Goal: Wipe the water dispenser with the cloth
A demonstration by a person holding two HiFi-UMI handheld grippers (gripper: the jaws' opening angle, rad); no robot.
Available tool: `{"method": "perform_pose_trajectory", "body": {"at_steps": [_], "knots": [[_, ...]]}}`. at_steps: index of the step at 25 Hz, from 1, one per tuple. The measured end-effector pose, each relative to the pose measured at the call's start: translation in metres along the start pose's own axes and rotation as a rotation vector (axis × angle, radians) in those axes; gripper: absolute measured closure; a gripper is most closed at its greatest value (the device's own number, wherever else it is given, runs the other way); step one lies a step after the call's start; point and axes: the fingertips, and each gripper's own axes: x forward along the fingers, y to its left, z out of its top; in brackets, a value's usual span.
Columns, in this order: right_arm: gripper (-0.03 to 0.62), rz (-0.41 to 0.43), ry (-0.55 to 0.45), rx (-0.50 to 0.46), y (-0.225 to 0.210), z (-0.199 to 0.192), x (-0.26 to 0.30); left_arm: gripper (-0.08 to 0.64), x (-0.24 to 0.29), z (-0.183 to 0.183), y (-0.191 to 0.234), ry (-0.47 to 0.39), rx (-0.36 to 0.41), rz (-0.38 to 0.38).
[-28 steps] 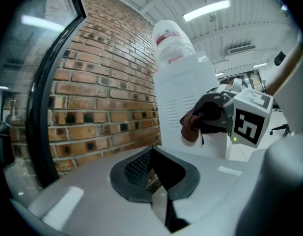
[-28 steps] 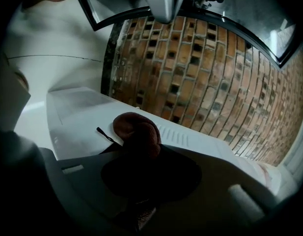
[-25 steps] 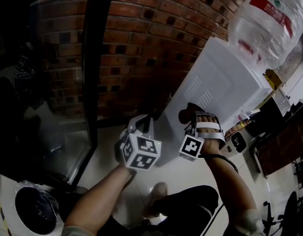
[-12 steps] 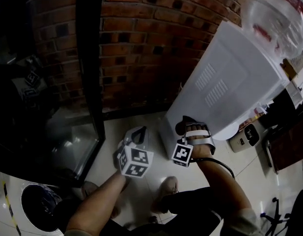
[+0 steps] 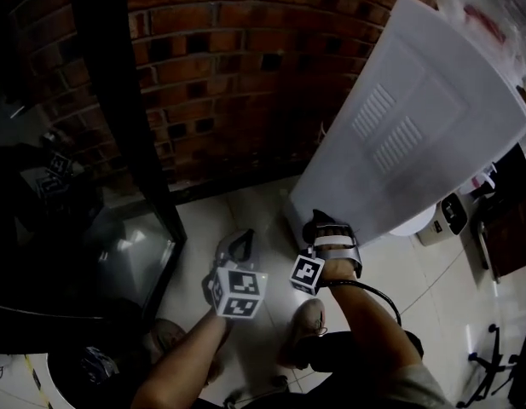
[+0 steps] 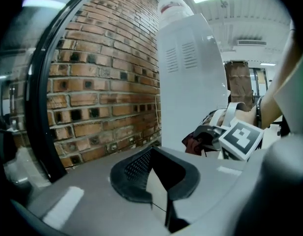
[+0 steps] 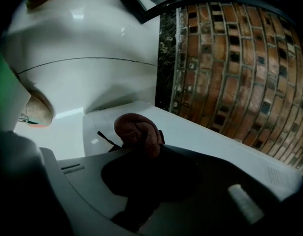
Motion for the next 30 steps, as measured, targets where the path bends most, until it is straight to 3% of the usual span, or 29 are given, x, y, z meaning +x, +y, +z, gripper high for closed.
{"method": "perform_pose_trajectory", "body": {"at_steps": [10,17,20,24,27,30], "knots": [[0.517,0.052,-0.032,-0.134,0.053,0.029,0.026,0.560,0.008,-0.039,-0.024,0.090,0.019,-0.045],[0.516,0.037,-0.118,-0.066,0.024,0.026,0.004,0.560,0.006,-0.011,-0.018,0.058,0.024,-0.020],[0.517,-0.061,-0.195,0.005,-0.019,0.021,-0.036,0.560,-0.009,0.021,-0.014,0.036,0.018,0.000],[0.517,-0.199,-0.339,0.223,-0.100,0.001,-0.113,0.560,-0.037,0.087,-0.018,-0.042,0.095,0.005],[0.516,-0.305,-0.338,0.298,-0.157,-0.043,-0.161,0.560,-0.061,0.141,-0.022,-0.124,0.160,0.000],[0.515,-0.455,-0.316,0.366,-0.205,-0.093,-0.206,0.560,-0.088,0.183,-0.029,-0.198,0.111,-0.005]]}}
